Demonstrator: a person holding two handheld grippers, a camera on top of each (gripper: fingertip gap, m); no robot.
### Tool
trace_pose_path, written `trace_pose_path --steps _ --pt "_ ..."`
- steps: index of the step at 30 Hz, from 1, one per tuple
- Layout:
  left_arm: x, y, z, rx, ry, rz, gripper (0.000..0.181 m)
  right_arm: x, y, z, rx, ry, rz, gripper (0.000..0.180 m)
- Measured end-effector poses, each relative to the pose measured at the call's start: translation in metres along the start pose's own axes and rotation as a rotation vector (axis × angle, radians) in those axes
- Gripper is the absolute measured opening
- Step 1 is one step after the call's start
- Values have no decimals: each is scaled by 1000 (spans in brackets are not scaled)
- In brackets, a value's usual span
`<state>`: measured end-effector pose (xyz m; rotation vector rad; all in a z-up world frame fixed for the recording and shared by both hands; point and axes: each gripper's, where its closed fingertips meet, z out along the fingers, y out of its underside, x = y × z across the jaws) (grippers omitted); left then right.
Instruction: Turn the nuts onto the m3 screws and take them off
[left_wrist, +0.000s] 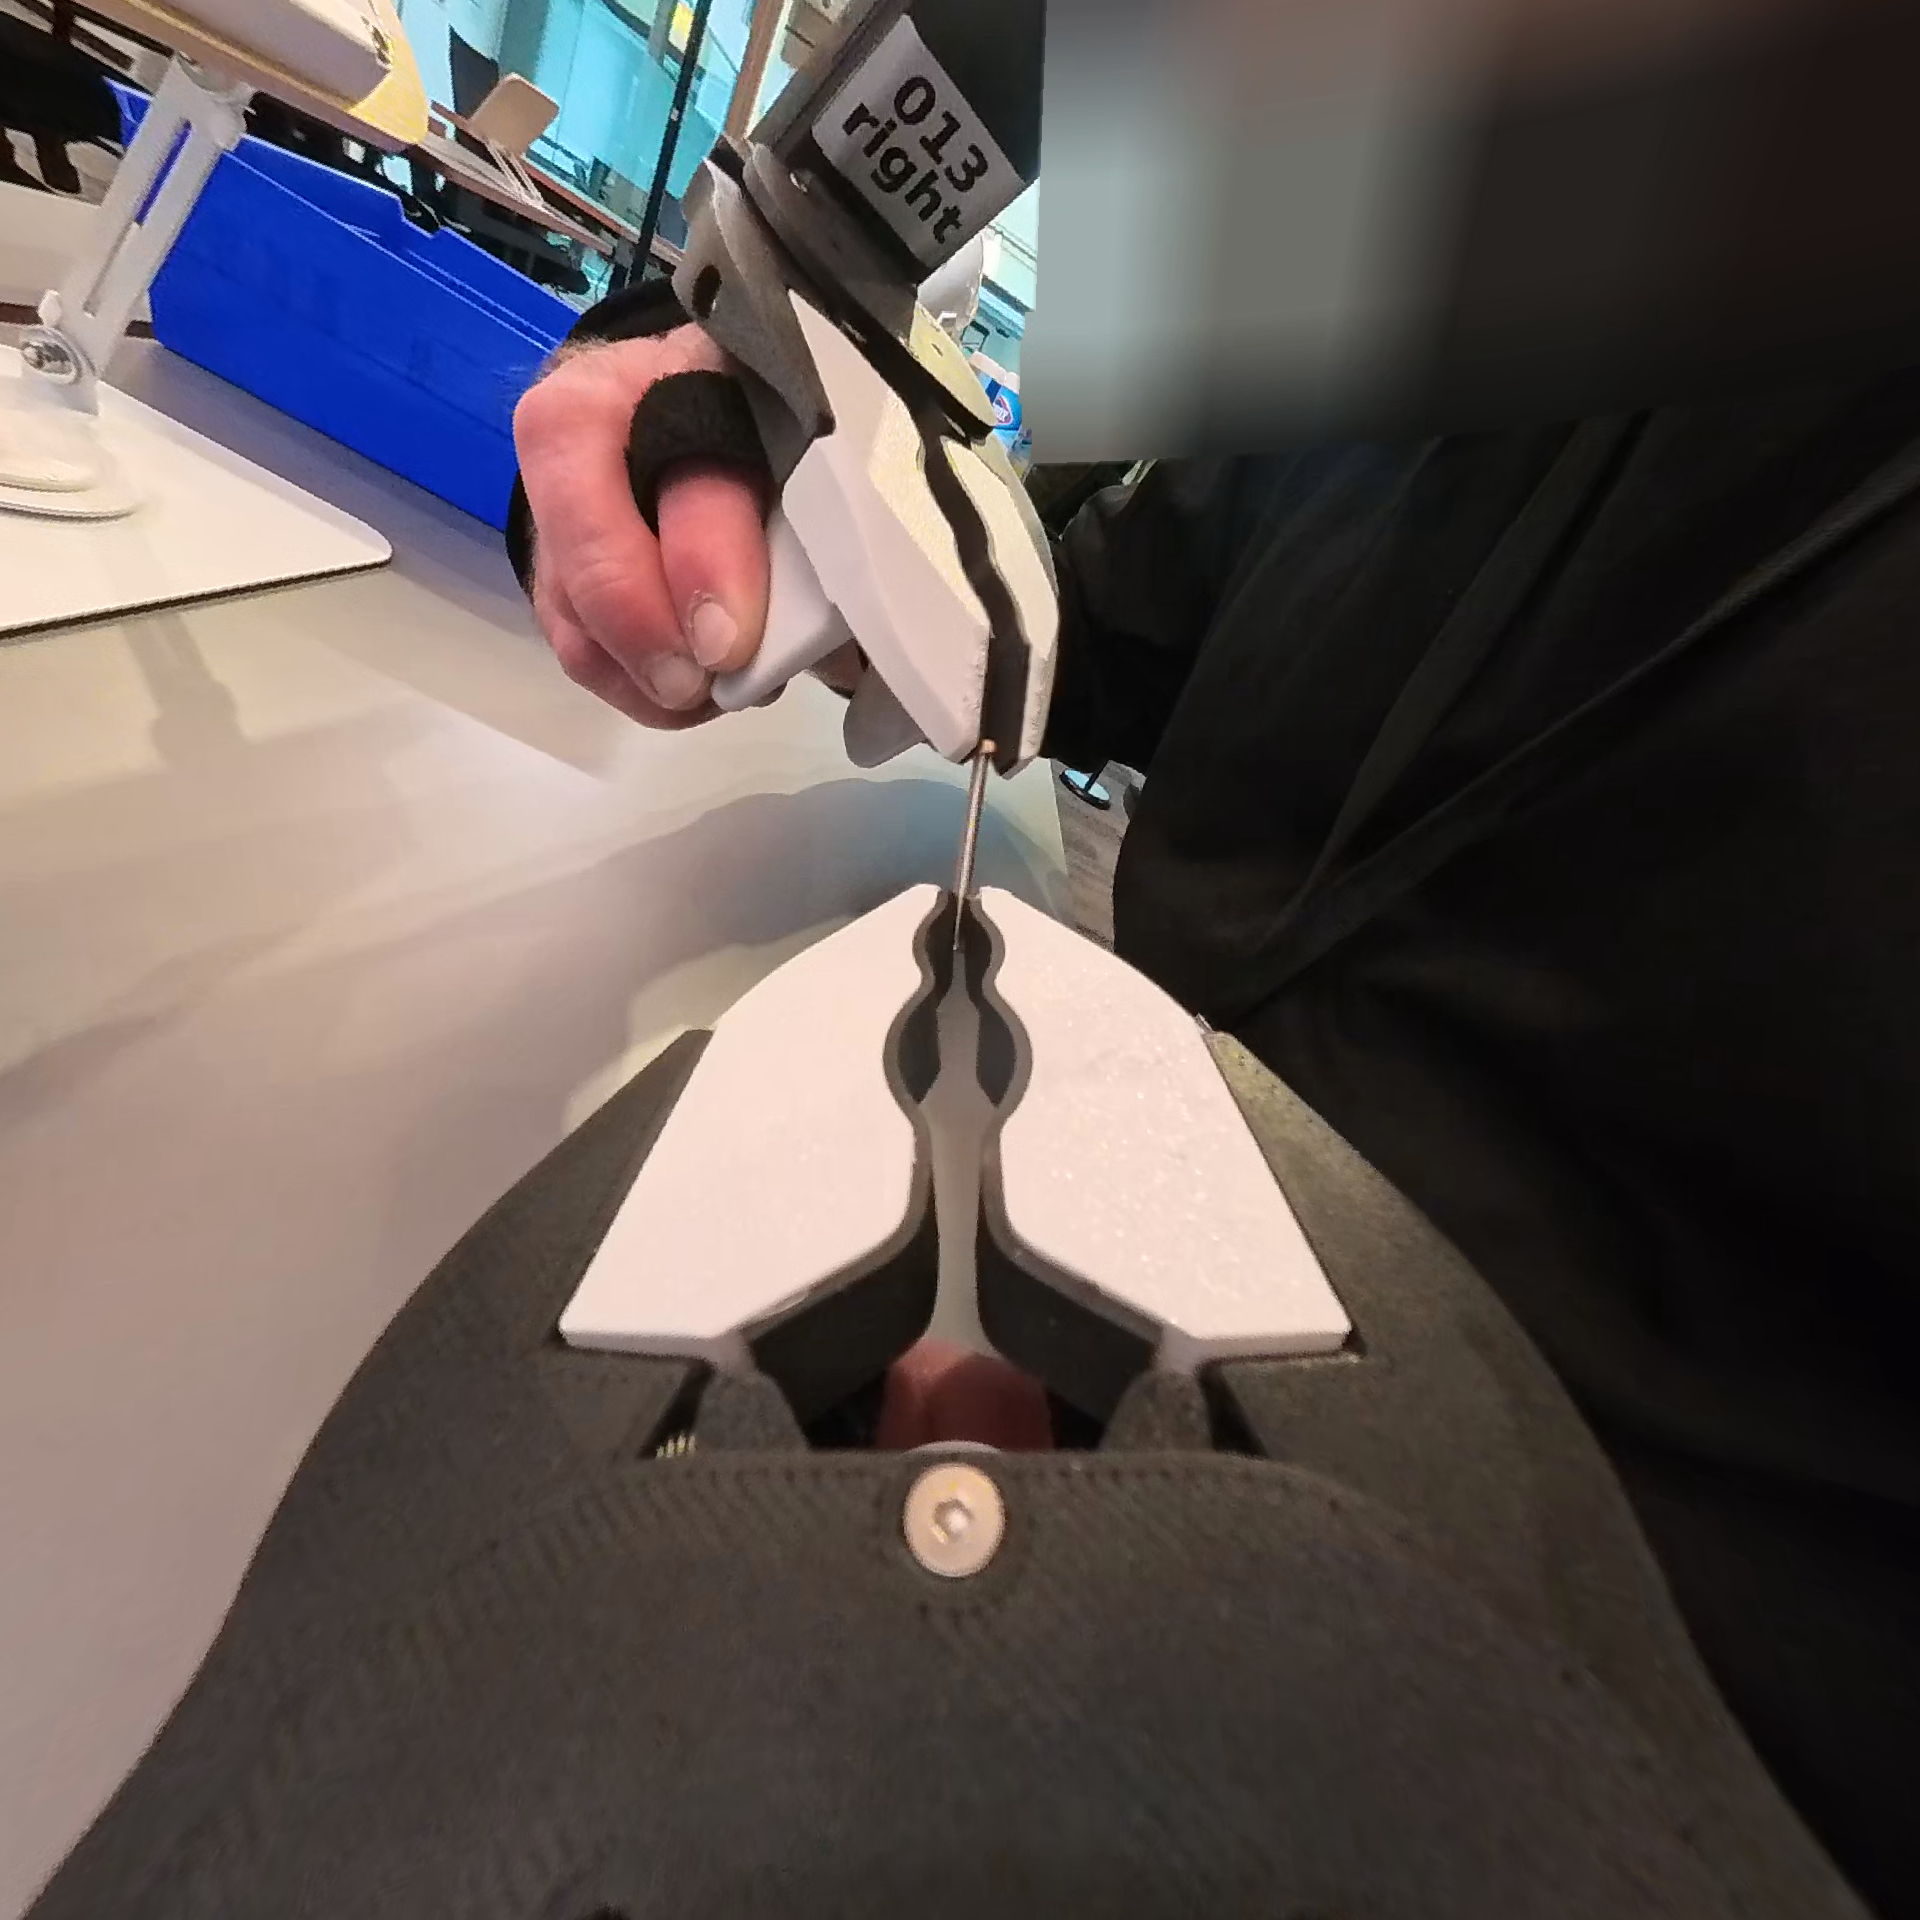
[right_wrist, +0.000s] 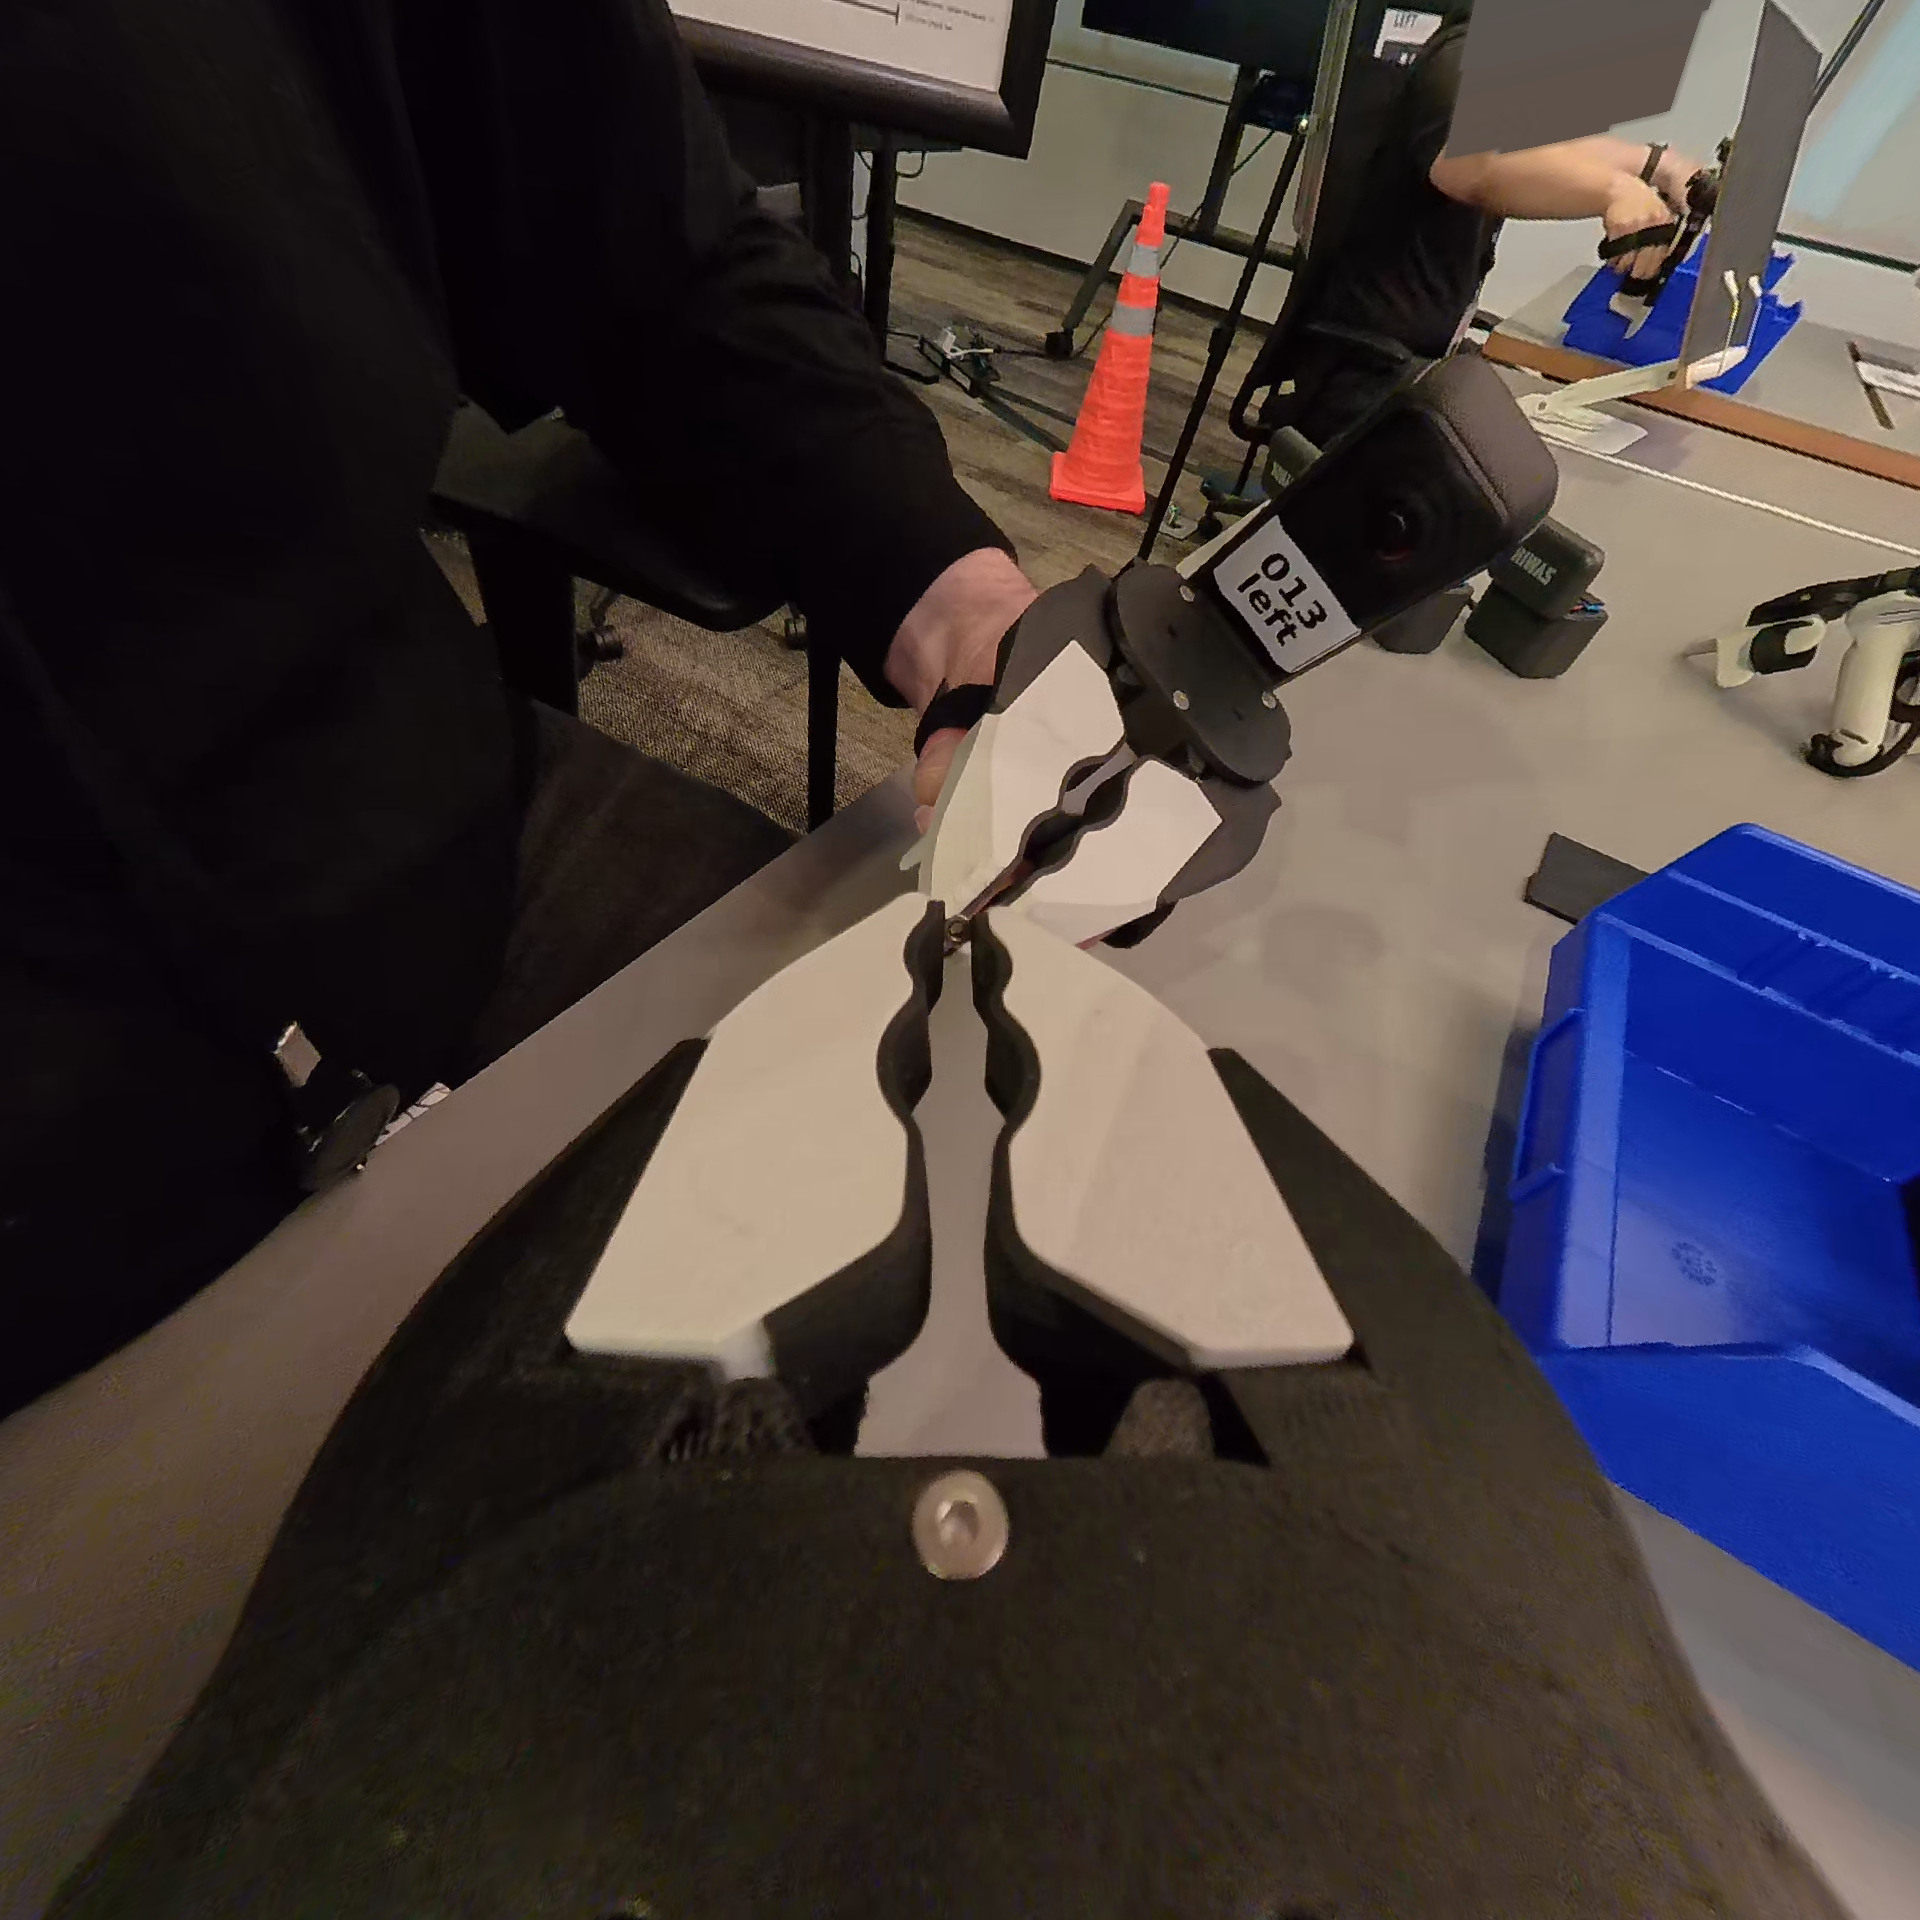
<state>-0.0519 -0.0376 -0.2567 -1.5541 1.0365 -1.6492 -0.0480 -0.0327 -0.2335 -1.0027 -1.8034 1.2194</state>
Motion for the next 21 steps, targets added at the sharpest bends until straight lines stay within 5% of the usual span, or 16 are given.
trace_pose_path --steps 21 --pt "-21 -4 -2 -52 -236 159 0 15 13 -6 -20 106 95 5"
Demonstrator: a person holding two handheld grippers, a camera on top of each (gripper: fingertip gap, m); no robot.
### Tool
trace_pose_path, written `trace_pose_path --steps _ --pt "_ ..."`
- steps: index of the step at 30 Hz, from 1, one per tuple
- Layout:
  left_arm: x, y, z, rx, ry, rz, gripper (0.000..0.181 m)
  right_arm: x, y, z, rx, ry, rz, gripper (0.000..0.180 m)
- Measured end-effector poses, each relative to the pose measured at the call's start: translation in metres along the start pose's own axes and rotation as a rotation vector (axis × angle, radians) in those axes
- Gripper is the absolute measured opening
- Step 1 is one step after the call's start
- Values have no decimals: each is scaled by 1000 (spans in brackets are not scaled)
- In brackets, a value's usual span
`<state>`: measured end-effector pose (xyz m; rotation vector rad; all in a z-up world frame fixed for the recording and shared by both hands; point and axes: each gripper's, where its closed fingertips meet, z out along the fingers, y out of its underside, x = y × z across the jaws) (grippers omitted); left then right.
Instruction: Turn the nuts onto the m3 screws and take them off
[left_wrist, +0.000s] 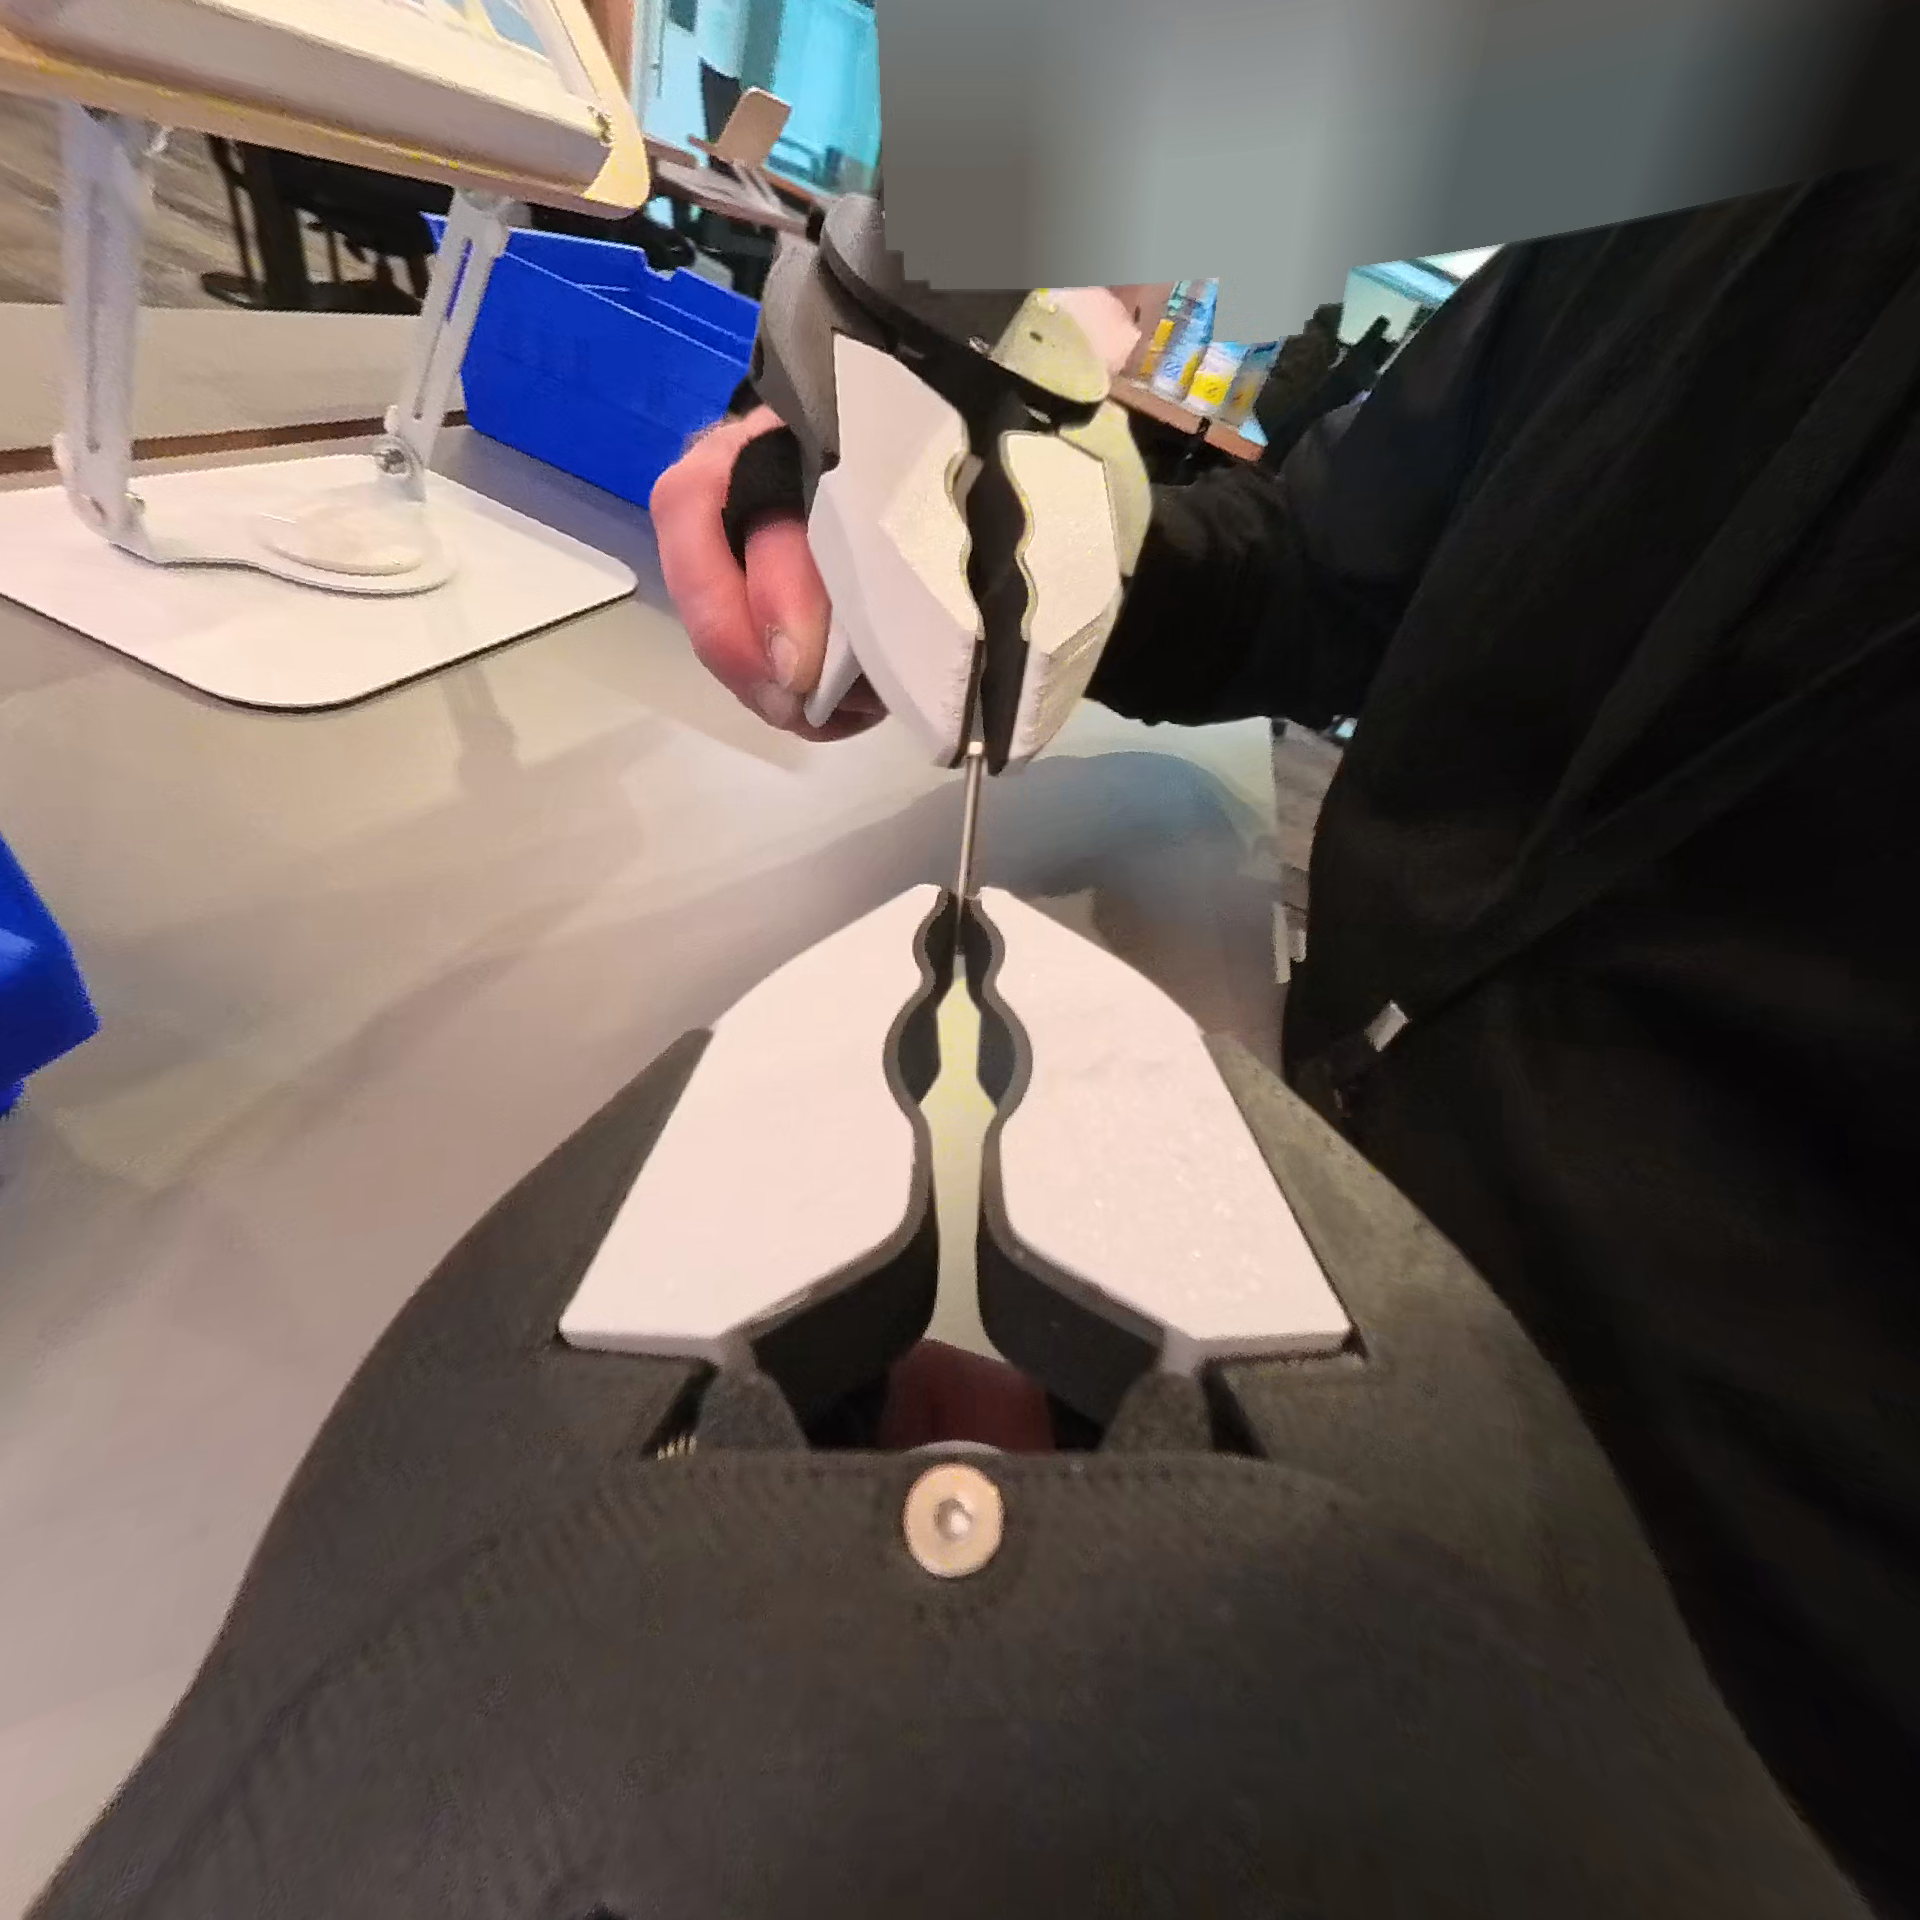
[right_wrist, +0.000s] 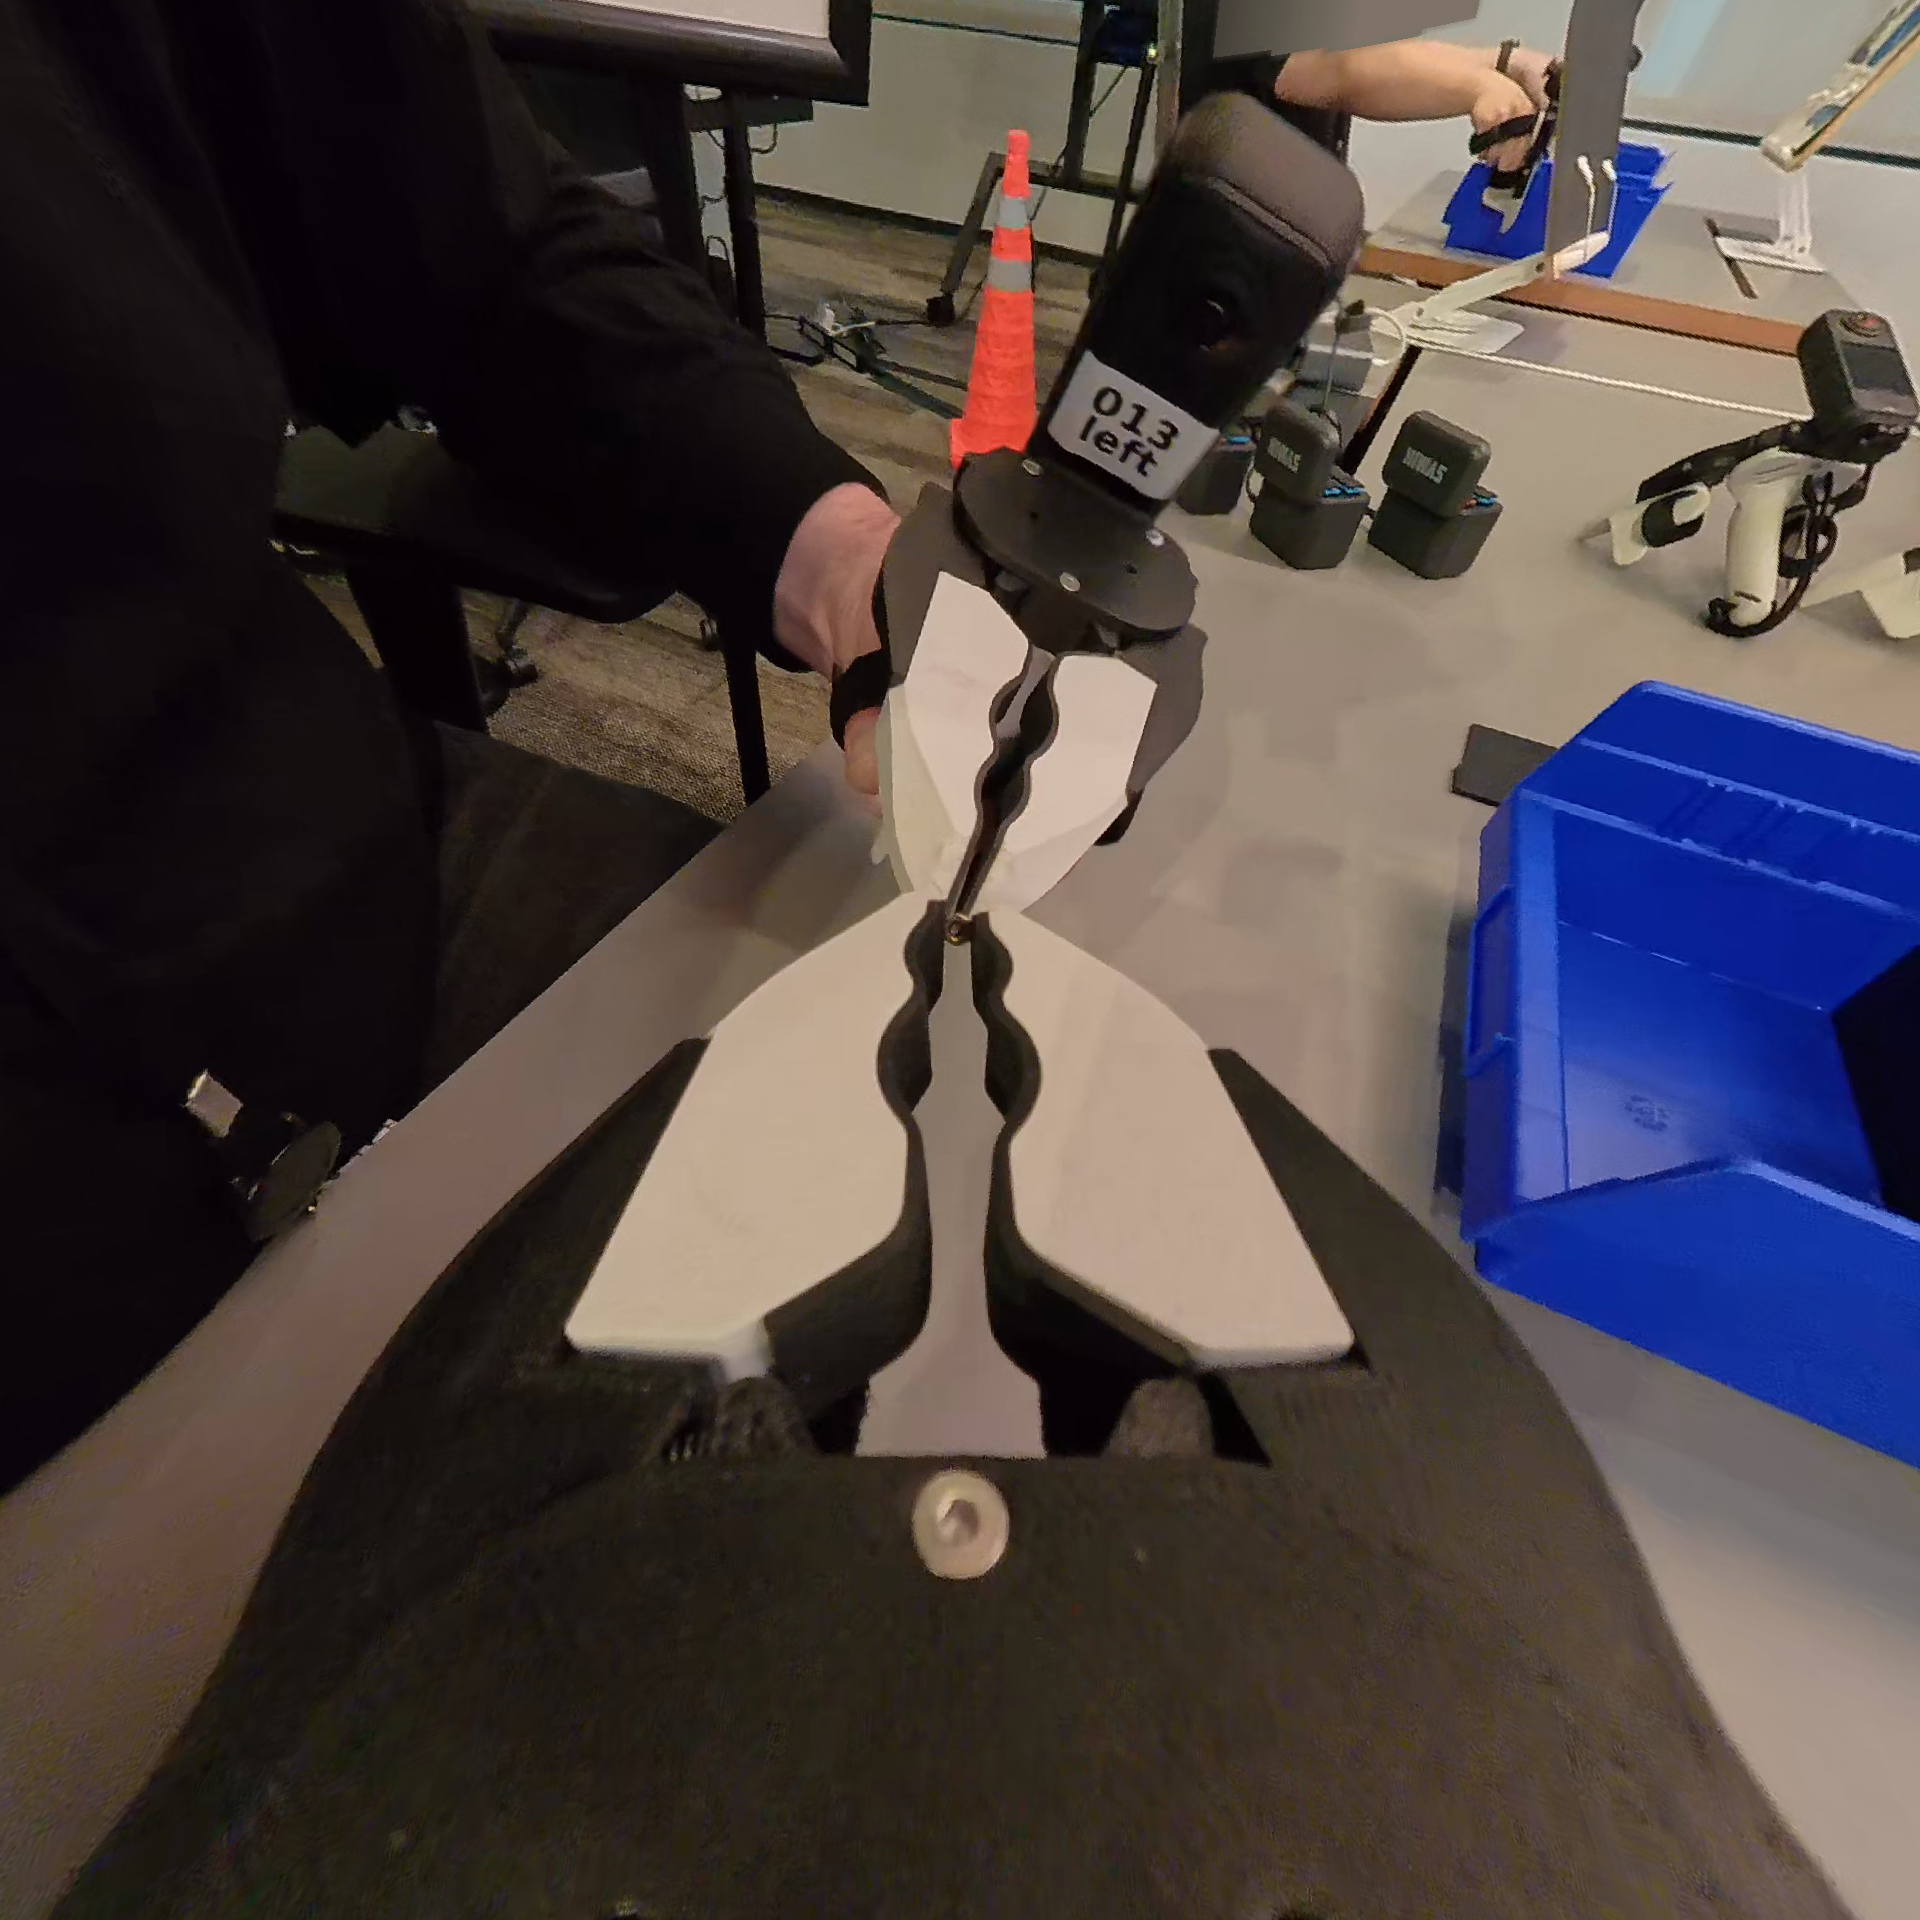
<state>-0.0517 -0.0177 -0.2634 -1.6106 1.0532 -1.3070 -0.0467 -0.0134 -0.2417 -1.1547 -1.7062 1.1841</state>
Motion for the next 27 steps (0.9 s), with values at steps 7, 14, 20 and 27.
trace_pose_path --steps 7,14,20,27 --pt "-9 1 1 -50 -117 98 1 6 5 -1 -2 50 39 5" --pt "-16 -2 0 -46 -199 148 1 12 5 -3 27 107 79 5" --pt "-20 -4 1 -76 -275 229 0 16 5 -4 57 140 119 5" --pt "-27 -7 -1 -105 -374 319 0 23 6 -5 80 189 167 5"
